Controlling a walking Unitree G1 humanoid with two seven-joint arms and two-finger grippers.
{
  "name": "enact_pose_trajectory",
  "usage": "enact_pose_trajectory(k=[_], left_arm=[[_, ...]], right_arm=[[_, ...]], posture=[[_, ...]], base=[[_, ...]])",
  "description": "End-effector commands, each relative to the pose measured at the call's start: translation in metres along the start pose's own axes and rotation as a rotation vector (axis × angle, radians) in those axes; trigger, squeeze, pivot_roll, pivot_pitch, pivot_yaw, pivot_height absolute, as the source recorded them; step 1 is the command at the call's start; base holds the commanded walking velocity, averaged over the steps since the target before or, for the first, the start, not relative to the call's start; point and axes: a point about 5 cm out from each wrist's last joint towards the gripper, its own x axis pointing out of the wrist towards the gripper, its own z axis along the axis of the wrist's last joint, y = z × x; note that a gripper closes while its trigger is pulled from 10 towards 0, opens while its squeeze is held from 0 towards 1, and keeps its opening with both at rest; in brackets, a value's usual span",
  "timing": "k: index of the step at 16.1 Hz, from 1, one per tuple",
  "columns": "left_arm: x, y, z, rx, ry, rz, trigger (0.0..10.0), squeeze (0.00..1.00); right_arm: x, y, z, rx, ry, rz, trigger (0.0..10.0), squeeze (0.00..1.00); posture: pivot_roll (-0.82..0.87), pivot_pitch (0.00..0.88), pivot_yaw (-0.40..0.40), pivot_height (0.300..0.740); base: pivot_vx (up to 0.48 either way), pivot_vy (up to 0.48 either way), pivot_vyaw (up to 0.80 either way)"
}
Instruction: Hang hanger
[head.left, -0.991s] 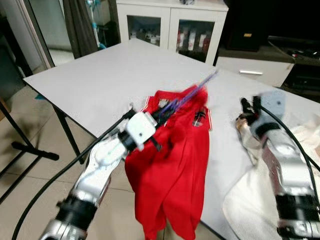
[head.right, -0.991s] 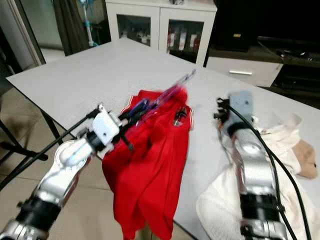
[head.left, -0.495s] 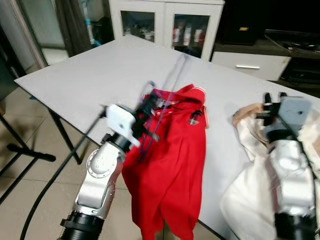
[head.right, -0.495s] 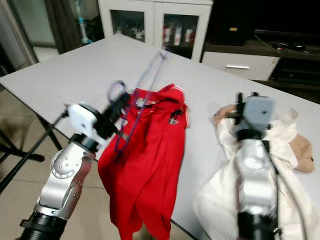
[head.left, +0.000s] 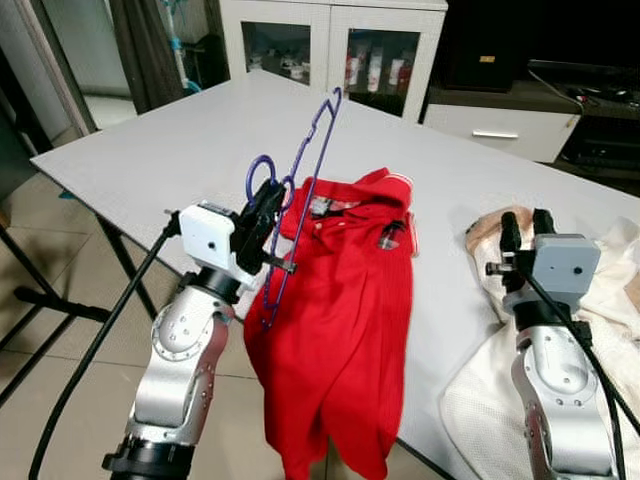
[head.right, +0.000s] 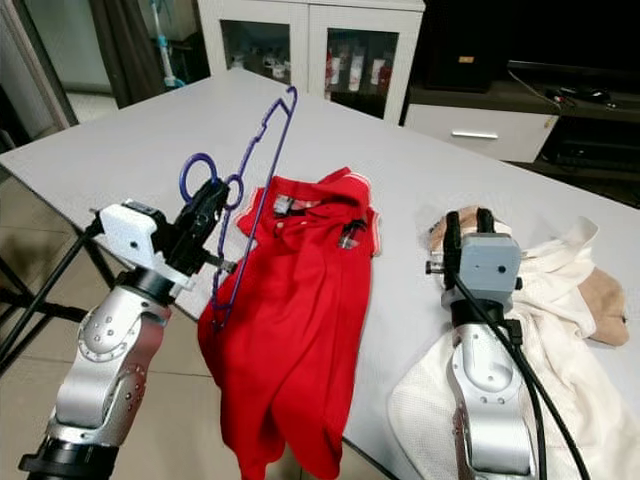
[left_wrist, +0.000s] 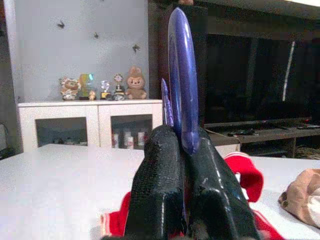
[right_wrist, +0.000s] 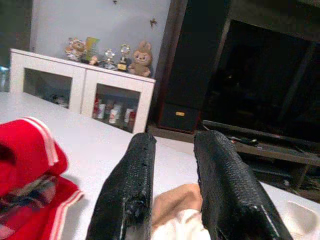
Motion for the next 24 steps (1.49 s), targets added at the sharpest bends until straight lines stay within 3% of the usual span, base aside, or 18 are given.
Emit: enact_pose_trajectory(k=[1,9,17,24], left_arm=[[0.001,-0.007,0.001,0.0,0.005,-0.027,10.0,0.0],[0.002,-0.018,0.001,0.001,0.014,-0.089,10.0,0.0],[0.004,-0.019,0.001,-0.014,0.016,-0.107,10.0,0.0],[0.01,-0.021,0.001,-0.002,0.009,-0.125,10.0,0.0]], right_arm=[[-0.001,-0.005,0.005,0.005,-0.024,-0.012,10.0,0.0],[-0.004,-0.009,0.005,0.049,-0.018,-0.046,10.0,0.0],[-0.003,-0.006,0.004,0.046,-0.009,-0.05,10.0,0.0],[-0.001,0.001,0.006,0.048,-0.012,-0.006,10.0,0.0]], posture=[[0.02,0.054,-0.004,0.74],[0.01,0.058,0.008,0.74],[0.01,0.053,0.018,0.74],[-0.01,0.045,0.031,0.74]], base=[[0.0,-0.48,0.0],[0.0,-0.48,-0.09],[0.0,0.0,-0.74],[0.0,-0.069,-0.06]])
